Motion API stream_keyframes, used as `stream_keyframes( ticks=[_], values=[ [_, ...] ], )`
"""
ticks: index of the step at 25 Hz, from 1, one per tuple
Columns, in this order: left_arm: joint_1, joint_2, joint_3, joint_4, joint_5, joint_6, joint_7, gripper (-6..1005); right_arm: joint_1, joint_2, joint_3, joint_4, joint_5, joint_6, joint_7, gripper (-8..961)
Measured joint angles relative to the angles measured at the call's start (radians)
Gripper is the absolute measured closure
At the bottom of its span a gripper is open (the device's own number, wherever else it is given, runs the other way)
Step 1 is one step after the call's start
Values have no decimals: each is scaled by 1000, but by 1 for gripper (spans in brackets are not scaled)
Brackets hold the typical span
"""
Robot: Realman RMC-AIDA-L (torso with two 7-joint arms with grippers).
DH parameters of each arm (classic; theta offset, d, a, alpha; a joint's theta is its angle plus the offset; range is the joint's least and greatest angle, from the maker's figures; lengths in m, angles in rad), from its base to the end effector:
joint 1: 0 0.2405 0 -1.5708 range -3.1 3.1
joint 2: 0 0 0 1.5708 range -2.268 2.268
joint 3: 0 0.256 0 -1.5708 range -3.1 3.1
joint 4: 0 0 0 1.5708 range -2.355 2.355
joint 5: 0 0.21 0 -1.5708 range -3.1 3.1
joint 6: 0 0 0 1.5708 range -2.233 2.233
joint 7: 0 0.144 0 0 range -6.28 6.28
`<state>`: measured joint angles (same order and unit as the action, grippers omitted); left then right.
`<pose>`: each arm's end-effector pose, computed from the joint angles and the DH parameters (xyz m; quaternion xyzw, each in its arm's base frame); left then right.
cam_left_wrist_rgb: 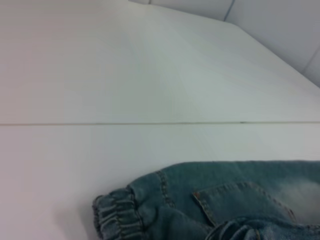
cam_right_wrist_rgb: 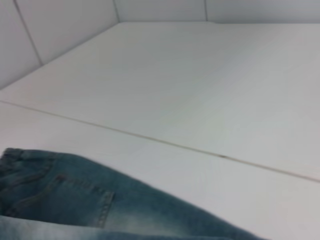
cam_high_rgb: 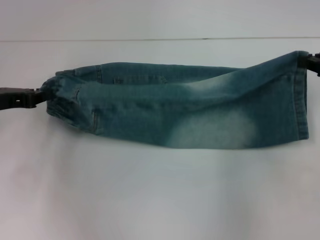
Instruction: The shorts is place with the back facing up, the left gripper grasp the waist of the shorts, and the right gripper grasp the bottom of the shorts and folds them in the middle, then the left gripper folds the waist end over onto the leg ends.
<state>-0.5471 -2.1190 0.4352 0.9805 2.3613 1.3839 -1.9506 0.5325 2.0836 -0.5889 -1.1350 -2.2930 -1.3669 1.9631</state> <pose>-0.3038 0.3602 0.0680 -0.8328 -0.4467 -0.1548 0.2879 0.2742 0.3781 0.1013 -0.8629 0.3614 0.1286 0.3289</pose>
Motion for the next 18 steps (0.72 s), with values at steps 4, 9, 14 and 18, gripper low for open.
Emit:
stream_keyframes(
  ticks=[4, 9, 14, 18],
  values=[
    [-10, -6, 5, -1, 3, -36, -38, 899, 10, 1, -48, 41, -3, 104, 12, 916],
    [-19, -13, 75, -3, 8, -141, -109, 885, 30, -8, -88, 116, -5, 219, 19, 915],
    [-26, -14, 153, -12, 10, -226, -150, 870, 49, -16, -116, 179, -5, 326, 12, 914],
    [-41, -15, 165, -33, 7, -270, -150, 859, 80, -27, -121, 235, -14, 362, 0, 916]
  ],
)
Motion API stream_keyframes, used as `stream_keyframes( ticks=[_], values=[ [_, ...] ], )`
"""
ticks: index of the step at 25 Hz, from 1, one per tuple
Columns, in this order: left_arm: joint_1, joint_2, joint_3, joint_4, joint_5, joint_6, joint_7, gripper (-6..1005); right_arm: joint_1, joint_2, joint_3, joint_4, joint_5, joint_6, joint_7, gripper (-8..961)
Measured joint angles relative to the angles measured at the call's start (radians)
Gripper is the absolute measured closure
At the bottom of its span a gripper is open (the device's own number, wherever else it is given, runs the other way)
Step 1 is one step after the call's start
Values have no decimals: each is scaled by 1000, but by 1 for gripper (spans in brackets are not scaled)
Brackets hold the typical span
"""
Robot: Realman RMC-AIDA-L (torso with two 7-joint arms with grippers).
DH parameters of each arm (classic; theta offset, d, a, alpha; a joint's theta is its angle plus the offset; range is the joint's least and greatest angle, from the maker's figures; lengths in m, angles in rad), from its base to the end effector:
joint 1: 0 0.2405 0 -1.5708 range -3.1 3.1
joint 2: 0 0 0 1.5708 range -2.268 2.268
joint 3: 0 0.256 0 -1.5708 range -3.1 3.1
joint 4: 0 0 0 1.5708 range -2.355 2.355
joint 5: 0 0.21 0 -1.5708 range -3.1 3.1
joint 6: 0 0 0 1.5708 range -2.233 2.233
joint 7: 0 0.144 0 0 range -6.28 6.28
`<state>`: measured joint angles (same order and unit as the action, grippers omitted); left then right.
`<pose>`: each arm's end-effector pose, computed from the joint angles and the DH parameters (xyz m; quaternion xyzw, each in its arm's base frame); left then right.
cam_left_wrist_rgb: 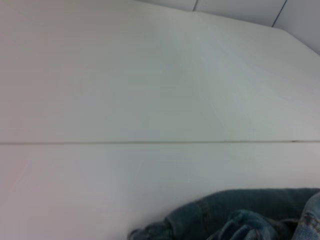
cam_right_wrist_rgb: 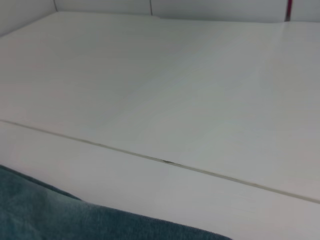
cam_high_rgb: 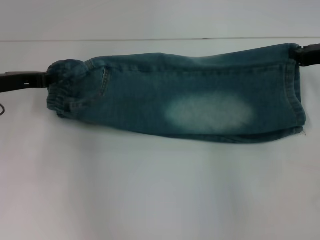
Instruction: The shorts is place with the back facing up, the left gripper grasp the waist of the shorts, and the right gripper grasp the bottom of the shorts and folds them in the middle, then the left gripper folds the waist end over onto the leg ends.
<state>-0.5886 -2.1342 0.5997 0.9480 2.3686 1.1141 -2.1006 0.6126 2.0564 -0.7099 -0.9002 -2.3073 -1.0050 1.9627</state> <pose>-0.2900 0.3973 0.0528 -0.8051 -0.4638 -0.1346 0.3443 0.2841 0.4220 0.0728 -0.8378 0.3703 0.0956 0.3897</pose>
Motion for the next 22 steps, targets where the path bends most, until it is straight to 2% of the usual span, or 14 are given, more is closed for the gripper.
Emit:
stream_keyframes(
  ticks=[8, 14, 16, 18, 22],
  values=[
    [-21, -4, 86, -46, -2, -135, 8, 835, 48, 7, -9, 61, -62, 93, -6, 943],
    [-19, -13, 128, -54, -10, -235, 20, 818, 49, 4, -42, 77, -79, 97, -8, 942],
    [-14, -18, 132, -52, -8, -254, 28, 812, 44, 5, -43, 78, -79, 95, -9, 786],
    [-11, -19, 134, -52, 2, -265, 34, 806, 38, 6, -44, 76, -80, 88, -8, 748],
    [1, -16, 135, -47, 6, -279, 45, 680, 21, 9, -44, 56, -80, 76, -2, 673]
  ],
)
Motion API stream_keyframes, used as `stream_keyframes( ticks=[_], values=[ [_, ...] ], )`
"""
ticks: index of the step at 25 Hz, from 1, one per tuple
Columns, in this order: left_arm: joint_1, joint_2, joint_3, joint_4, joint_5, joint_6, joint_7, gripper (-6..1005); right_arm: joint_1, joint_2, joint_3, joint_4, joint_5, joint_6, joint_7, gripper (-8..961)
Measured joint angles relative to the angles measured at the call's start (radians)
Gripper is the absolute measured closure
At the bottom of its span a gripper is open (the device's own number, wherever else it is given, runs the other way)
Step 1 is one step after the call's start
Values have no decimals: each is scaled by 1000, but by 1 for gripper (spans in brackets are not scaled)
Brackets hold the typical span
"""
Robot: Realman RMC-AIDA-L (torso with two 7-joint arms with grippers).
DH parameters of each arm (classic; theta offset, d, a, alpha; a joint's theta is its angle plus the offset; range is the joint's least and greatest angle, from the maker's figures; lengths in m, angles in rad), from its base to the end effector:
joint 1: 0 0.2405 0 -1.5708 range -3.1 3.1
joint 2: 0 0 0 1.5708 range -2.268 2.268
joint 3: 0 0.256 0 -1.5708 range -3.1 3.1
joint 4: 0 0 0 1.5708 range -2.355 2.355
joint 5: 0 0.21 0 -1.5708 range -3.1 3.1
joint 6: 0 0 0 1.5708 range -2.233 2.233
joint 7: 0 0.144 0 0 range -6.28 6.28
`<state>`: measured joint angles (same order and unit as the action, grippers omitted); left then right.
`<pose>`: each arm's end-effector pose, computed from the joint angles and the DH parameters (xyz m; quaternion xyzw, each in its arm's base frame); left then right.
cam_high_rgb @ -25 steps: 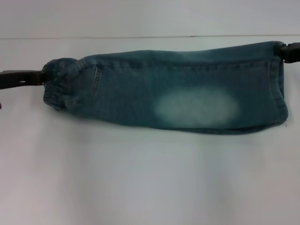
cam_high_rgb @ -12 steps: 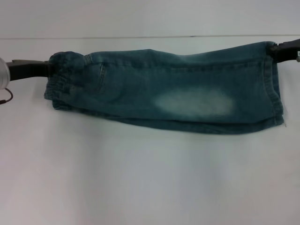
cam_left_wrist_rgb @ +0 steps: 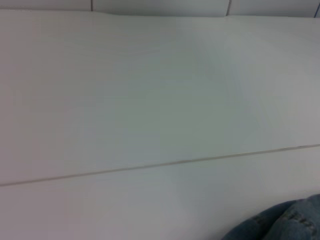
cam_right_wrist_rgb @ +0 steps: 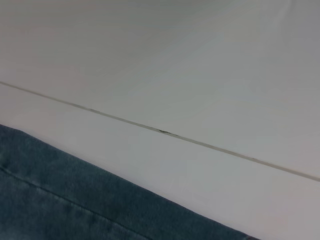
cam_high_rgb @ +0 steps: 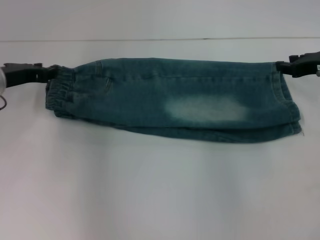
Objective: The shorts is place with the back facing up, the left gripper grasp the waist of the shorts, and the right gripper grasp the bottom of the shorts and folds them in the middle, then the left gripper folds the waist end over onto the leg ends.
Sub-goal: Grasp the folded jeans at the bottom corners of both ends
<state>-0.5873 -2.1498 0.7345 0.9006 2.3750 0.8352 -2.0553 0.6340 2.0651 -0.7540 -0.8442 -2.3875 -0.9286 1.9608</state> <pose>-0.2936 0.4165 0.0413 -0.7994 -0.4165 -0.0911 0.4233 0.2899 0.4253 0.0546 -0.8450 0.3604 0.0468 0.3924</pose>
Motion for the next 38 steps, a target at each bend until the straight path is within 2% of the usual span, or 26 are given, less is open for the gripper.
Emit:
stream_keyframes(
  ticks=[3, 5, 7, 9, 10, 13, 16, 19, 23, 28, 34, 38],
  values=[
    [31, 0, -9, 38, -42, 15, 53, 571, -29, 14, 1, -56, 8, -19, -10, 616],
    [70, -2, -19, 75, -135, 63, 129, 478, -57, 21, 1, -102, 38, -55, -31, 578],
    [116, 3, -39, 101, -250, 149, 217, 385, -91, 23, 4, -138, 102, -124, -66, 494],
    [150, 8, -87, 105, -336, 254, 314, 342, -128, 19, 11, -165, 187, -207, -113, 411],
    [167, 10, -140, 97, -377, 331, 383, 321, -149, 15, 14, -175, 241, -259, -144, 369],
    [198, 15, -266, 57, -425, 502, 526, 257, -202, 11, 17, -185, 349, -382, -230, 235],
    [226, 20, -344, 10, -434, 624, 637, 194, -243, 17, 17, -176, 396, -490, -327, 96],
    [252, 21, -370, -26, -430, 680, 722, 136, -263, 22, 18, -135, 419, -599, -423, 51],
    [273, 15, -369, -43, -404, 671, 783, 74, -276, 23, 26, -32, 456, -699, -568, 6],
    [258, 14, -356, -95, -356, 610, 842, 59, -284, 24, 26, 47, 454, -714, -651, 6],
    [226, 13, -282, -178, -352, 403, 916, 60, -290, 25, 28, 81, 458, -713, -664, 7],
    [191, 16, -267, -243, -352, 296, 968, 60, -290, 26, 28, 87, 461, -719, -658, 6]
  ],
)
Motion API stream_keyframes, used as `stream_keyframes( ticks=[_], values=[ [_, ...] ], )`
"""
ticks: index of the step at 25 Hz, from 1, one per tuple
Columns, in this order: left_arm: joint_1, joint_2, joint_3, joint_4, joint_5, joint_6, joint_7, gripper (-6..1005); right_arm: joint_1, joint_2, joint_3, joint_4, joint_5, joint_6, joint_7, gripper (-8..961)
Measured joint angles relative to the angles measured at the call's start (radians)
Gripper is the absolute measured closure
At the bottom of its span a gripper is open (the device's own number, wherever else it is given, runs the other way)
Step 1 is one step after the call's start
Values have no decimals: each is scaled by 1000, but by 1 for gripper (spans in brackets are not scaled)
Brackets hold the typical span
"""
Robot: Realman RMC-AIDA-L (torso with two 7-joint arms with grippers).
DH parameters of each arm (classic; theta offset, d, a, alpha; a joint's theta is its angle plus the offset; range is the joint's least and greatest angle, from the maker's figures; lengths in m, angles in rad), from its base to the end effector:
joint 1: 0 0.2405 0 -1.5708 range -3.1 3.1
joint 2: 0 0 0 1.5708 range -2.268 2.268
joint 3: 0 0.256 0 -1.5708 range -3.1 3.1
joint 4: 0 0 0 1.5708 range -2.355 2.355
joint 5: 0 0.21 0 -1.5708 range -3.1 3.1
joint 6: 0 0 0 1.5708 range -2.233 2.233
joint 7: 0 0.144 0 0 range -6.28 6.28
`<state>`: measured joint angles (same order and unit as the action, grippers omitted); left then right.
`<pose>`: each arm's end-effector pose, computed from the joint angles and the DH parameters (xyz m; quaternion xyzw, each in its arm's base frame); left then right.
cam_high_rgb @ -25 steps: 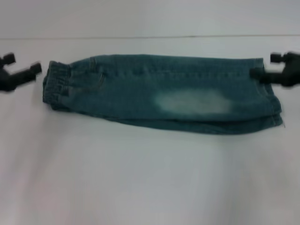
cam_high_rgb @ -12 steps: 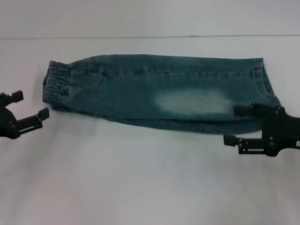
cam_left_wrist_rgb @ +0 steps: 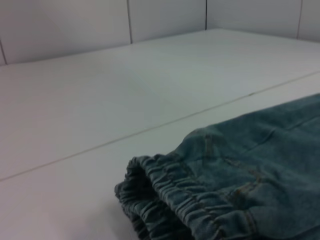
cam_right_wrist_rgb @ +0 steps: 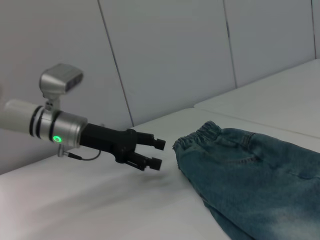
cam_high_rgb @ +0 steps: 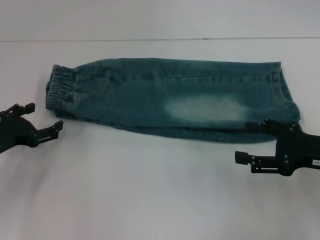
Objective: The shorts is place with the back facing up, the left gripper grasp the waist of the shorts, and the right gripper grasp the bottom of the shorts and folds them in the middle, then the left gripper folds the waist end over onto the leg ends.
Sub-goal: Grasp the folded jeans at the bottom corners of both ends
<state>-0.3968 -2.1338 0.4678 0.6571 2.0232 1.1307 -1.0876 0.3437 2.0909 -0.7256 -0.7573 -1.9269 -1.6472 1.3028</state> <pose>-0.3599 0.3232 0.0170 -0.8744 -0.2550 -0.1280 0.3924 0.2924 0.2823 0.0120 -0.9334 0.2059 0.2545 0.1470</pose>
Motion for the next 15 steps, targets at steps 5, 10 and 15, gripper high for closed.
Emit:
stream_keyframes(
  ticks=[5, 10, 15],
  values=[
    [-37, 2, 40, -58, 0, -114, 38, 61, 5, 2, 0, 3, 10, -6, 8, 6],
    [-65, 1, 55, -87, -2, -154, 55, 61, 9, 2, 0, 4, 21, -20, 12, 5],
    [-86, 7, 56, -102, -2, -151, 53, 62, 10, 2, 0, 4, 32, -29, 19, 6]
  ],
)
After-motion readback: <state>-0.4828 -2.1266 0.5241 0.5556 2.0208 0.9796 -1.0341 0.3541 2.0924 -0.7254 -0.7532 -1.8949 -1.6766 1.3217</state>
